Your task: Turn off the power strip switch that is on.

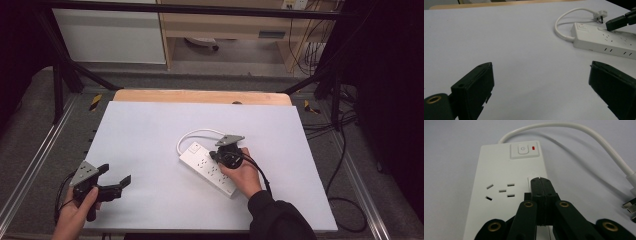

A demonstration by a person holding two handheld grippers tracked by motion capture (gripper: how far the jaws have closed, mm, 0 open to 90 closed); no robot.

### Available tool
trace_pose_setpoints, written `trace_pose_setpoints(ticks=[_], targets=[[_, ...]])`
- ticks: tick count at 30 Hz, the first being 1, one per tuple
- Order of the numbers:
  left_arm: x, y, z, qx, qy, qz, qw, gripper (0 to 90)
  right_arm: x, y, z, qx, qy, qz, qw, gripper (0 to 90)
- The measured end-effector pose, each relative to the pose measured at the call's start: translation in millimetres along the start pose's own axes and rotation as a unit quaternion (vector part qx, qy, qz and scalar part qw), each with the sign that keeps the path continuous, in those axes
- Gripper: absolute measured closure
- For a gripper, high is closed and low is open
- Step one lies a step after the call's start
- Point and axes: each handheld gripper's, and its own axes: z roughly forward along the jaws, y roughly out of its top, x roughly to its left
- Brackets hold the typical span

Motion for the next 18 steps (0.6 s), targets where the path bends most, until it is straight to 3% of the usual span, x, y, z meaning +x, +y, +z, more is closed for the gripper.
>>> trace_pose_setpoints(ticks=[18], targets=[[0.2, 0.0, -0.2, -0.001, 0.001, 0.0, 1.0, 6.0, 1.7, 2.0, 2.2, -0.002, 0.0, 0.001, 1.0, 90.0]])
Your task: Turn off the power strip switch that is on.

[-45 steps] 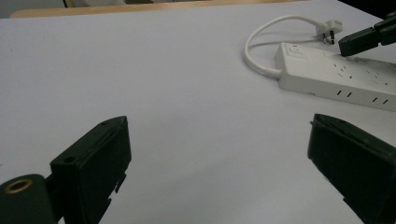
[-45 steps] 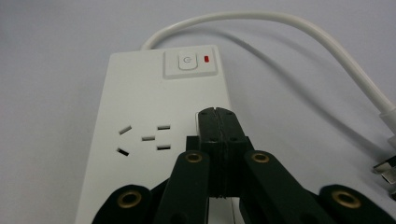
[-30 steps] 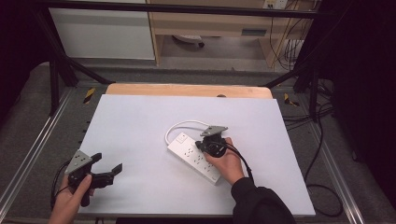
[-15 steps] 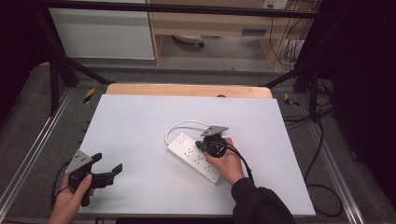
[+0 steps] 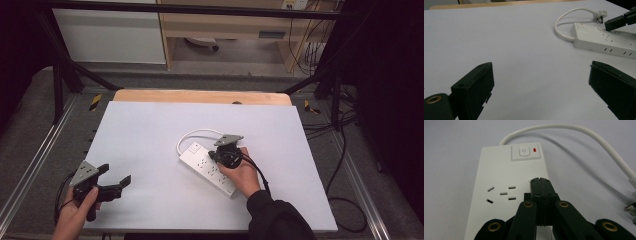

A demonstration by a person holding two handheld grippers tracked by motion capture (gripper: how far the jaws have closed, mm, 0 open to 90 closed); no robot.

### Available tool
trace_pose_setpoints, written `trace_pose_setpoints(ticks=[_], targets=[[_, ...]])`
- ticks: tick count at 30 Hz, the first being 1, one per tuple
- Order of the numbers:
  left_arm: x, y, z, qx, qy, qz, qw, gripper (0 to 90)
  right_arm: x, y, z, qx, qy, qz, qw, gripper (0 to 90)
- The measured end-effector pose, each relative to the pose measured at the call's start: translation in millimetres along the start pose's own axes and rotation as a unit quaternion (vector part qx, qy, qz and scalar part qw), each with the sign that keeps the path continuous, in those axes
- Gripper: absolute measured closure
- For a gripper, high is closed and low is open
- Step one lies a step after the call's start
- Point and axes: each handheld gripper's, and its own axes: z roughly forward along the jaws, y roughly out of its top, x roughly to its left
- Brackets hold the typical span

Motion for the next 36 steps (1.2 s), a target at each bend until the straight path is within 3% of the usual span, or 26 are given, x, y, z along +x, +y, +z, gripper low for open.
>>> trace_pose_setpoints(ticks=[17, 26, 29, 36], targets=[[0.4, -0.1, -0.5, 0.0, -0.001, -0.001, 1.0, 6.0, 0.0, 1.7, -3.3, -0.018, 0.006, 0.016, 0.9997, 89.8], [0.5, -0.2, -0.5, 0.0, -0.001, -0.001, 1.0, 5.9, -1.9, 4.0, -9.4, -0.025, 0.011, 0.029, 0.9992, 83.7], [0.7, -0.2, -0.7, 0.0, -0.001, -0.001, 1.0, 6.0, -2.9, 4.7, -10.6, -0.028, 0.018, 0.034, 0.9988, 77.0], [2.6, 0.6, -2.5, -0.007, 0.005, -0.003, 1.0, 5.9, -3.3, 11.1, -16.9, -0.027, 0.021, 0.058, 0.9977, 46.7]])
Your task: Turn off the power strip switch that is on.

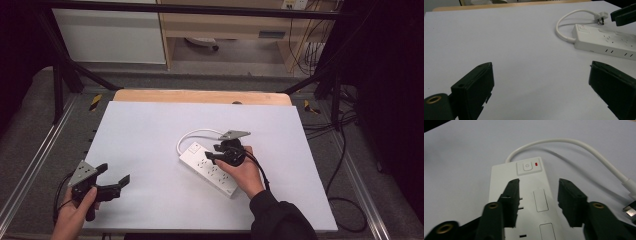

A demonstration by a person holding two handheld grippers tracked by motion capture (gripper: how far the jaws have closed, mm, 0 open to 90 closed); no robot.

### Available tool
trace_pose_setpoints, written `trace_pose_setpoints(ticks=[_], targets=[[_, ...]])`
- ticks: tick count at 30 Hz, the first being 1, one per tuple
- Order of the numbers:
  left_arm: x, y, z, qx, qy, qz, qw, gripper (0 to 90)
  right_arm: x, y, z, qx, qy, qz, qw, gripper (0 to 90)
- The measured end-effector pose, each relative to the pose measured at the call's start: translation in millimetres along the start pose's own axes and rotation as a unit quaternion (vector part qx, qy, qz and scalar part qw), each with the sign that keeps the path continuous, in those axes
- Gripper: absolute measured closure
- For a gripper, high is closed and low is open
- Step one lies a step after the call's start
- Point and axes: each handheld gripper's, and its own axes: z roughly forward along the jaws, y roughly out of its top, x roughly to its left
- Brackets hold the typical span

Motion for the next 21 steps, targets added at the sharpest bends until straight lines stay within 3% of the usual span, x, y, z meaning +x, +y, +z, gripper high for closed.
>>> trace_pose_setpoints(ticks=[4, 9, 12, 21], targets=[[1.1, -0.5, -0.7, 0.001, 0.002, -0.002, 1.0, 5.8, 0.4, 7.8, -3.4, -0.002, 0.009, 0.023, 0.9997, 30.5], [1.6, -0.9, -0.9, 0.002, 0.001, -0.003, 1.0, 5.7, 2.9, 17.2, -8.1, -0.006, -0.004, 0.021, 0.9997, 14.8], [1.3, -1.0, -0.9, 0.002, 0.001, -0.002, 1.0, 5.7, 2.7, 21.2, -10.4, -0.004, 0.002, 0.027, 0.9996, 6.9], [1.8, -1.3, -1.0, 0.002, 0.001, -0.002, 1.0, 5.7, -0.4, 29.0, -23.7, -0.04, -0.016, 0.013, 0.999, 3.6]])
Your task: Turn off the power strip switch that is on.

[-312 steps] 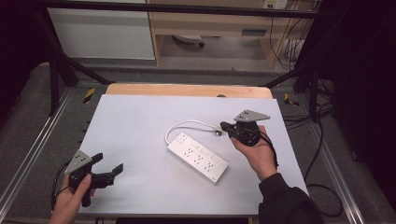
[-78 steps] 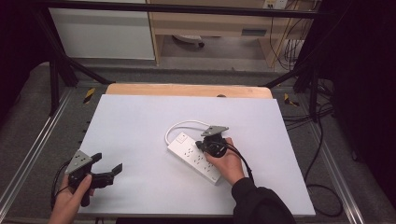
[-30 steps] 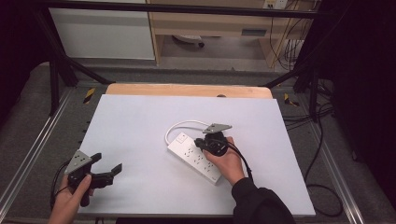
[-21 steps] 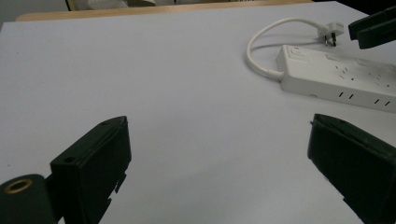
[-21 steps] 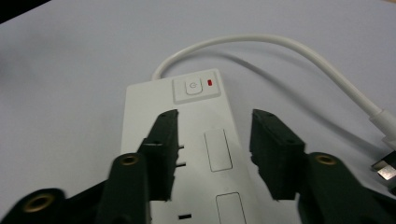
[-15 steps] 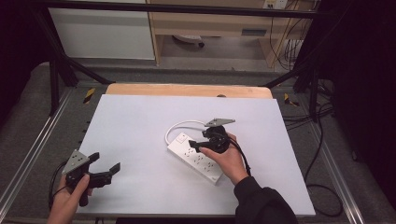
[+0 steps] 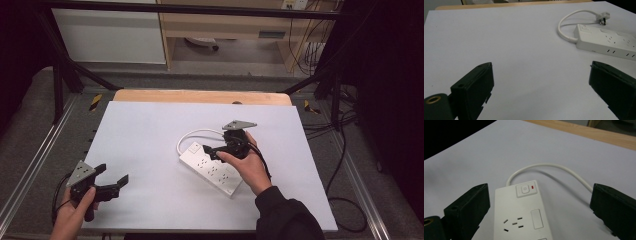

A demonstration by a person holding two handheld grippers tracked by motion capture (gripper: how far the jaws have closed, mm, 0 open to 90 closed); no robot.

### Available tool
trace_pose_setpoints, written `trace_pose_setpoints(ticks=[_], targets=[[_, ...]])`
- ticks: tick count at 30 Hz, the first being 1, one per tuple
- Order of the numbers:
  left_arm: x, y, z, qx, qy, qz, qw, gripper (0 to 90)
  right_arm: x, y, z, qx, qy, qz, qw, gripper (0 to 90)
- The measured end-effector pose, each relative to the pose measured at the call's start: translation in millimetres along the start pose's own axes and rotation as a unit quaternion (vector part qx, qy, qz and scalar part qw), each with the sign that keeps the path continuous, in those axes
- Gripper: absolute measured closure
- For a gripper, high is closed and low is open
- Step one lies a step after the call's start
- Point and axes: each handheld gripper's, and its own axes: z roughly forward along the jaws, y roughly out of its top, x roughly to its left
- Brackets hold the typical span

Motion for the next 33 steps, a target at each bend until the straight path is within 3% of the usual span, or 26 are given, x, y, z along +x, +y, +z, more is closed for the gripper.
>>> trace_pose_setpoints(ticks=[15, 33], targets=[[0.2, -0.4, -0.1, 0.002, 0.001, 0.001, 1.0, 5.7, -19.5, 8.9, -31.9, -0.045, -0.025, -0.005, 0.9987, 3.4], [-0.4, -0.6, 0.1, 0.004, -0.002, 0.0, 1.0, 5.7, -47.9, -3.6, -77.2, -0.092, -0.063, 0.006, 0.9937, 4.1]])
